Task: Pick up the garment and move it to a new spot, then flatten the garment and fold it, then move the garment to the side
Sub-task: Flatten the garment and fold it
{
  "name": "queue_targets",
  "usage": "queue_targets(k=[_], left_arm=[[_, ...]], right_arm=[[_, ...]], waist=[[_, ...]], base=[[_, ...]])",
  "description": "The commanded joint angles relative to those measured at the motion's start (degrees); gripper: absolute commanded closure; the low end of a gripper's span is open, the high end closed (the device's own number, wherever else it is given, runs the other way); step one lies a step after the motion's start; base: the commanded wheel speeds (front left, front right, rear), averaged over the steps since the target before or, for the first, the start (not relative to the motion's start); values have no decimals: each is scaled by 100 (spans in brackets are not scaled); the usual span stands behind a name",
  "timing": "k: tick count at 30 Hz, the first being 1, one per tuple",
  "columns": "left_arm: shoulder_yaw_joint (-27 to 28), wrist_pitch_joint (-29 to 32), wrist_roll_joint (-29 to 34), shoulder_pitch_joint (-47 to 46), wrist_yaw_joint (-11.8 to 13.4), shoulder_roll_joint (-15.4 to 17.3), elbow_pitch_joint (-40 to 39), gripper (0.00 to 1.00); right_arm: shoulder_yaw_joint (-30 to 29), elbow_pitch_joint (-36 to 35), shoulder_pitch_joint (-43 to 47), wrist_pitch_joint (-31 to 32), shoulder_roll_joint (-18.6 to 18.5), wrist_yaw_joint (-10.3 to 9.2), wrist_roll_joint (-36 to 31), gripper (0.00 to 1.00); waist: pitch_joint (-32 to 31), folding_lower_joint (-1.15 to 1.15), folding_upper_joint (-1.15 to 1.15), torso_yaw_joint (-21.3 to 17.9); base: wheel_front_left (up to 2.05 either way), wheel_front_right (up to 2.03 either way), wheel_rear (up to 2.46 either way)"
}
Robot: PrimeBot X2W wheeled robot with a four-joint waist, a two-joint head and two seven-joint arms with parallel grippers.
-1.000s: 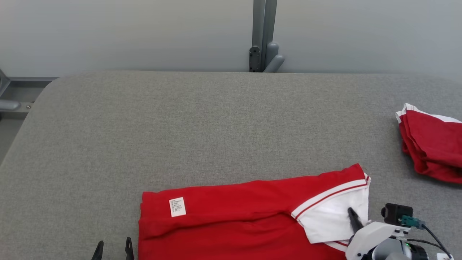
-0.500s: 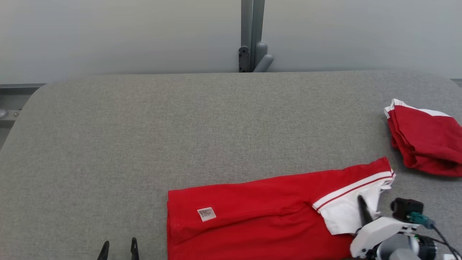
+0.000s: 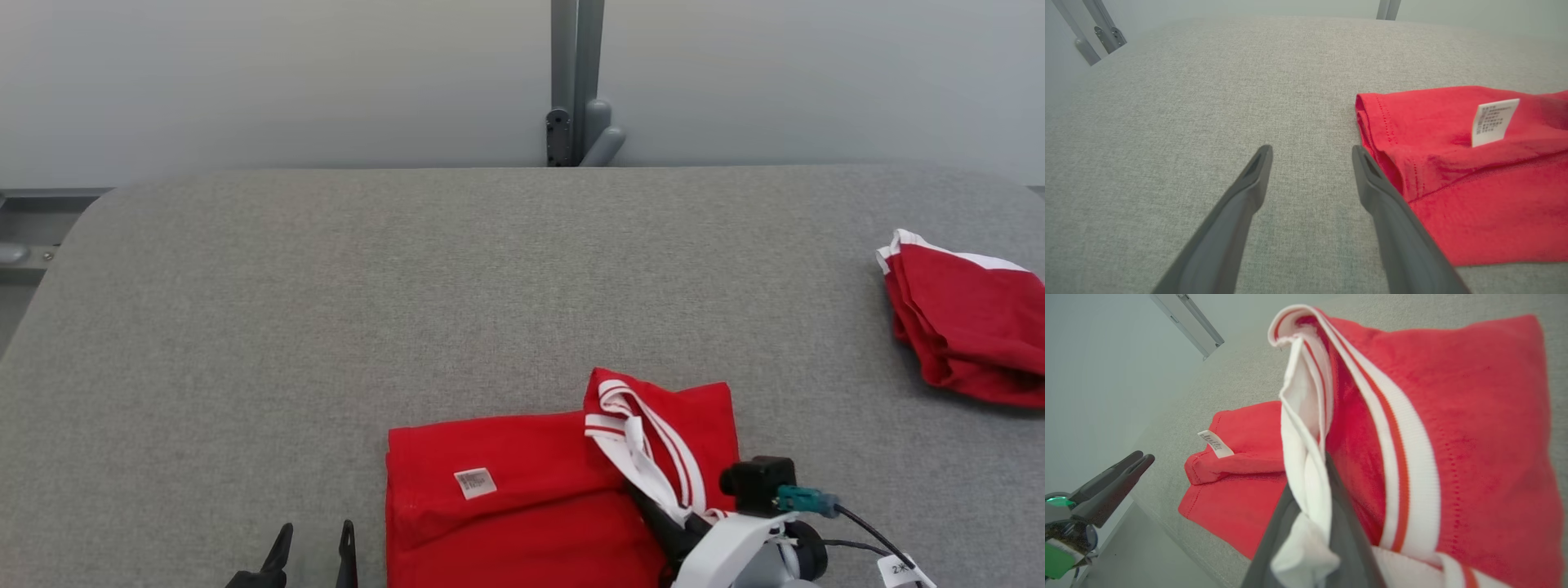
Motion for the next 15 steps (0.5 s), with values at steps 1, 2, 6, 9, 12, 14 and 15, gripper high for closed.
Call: queue_targets(k=[1,2,6,9,12,14,15], left_arm=[[-26,0,5,-97,-8,13,-1,0],[-66,1,9,-111,-10,14,13,0],[-236,1,60,-176,-59,15,74,0],[-347,1,84,-201,-87,14,124,0],[-353,1,80,-176,-83,15,141,0],[-359,1,100,-165,-93,13,139,0],[-359,0,113,-166,-96,12,134,0]], right_arm=[[147,-44,-82,54,59,0,36,100],[252,-44,-151,82,116,0,58,100],[610,150,-417,127,268,0,96,100],[755,401,-678,68,382,0,126,100],[873,722,-936,-13,460,0,145,100],[928,931,-1089,-90,511,0,191,100],[959,1014,-1168,-139,541,0,228,100]], waist=[[40,0,49,260],[58,0,49,359],[133,0,49,836],[189,0,49,1231],[231,0,49,1565],[258,0,49,1749],[273,0,49,1826]], base=[[0,0,0],[0,0,0],[0,0,0],[0,0,0],[0,0,0],[0,0,0],[0,0,0]])
